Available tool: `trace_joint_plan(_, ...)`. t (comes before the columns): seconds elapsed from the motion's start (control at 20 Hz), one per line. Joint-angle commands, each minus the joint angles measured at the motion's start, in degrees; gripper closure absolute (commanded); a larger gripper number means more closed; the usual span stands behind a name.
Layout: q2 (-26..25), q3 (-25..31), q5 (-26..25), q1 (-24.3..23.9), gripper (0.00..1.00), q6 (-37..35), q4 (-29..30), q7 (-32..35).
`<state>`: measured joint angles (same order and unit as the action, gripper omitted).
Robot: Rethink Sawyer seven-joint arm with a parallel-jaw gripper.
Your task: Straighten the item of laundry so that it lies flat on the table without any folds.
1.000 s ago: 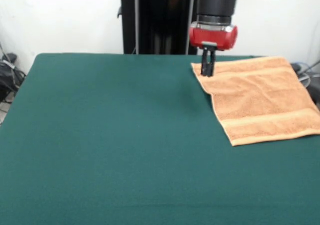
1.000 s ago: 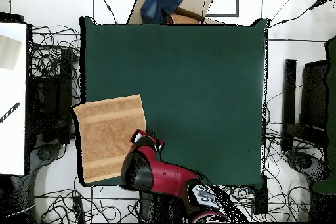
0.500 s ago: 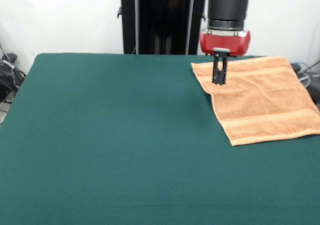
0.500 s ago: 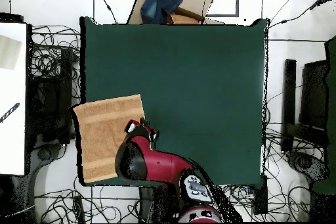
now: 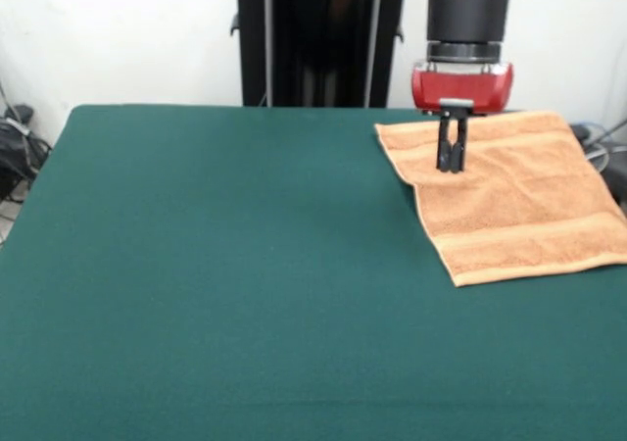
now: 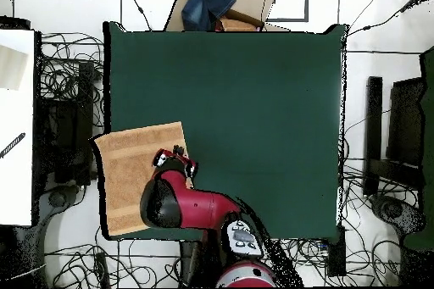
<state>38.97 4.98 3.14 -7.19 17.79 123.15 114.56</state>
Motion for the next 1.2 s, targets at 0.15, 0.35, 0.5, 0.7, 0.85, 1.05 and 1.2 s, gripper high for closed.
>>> trace_joint_plan(0.15,-1.49,4.31,-1.8,-1.0,1.0,-1.68,-1.47,9.01)
trace_joint_plan(0.35,0.71,5.38,-2.38,-2.44,1.0,-4.14,-0.89,8.48)
trace_joint_plan(0.5,1.65,6.08,-2.91,-3.04,1.0,-4.83,-0.57,8.55)
trace_joint_plan(0.7,1.82,5.49,-3.23,-2.79,1.0,-4.48,-0.07,8.44)
trace_joint_plan(0.85,3.16,2.47,-2.16,-0.28,1.0,-4.7,0.16,7.45)
trace_joint_plan(1.05,0.93,-0.93,-0.05,4.04,1.0,-3.39,-1.84,6.52)
trace_joint_plan(1.2,0.97,-1.82,0.25,4.93,1.0,-3.43,-1.83,6.94)
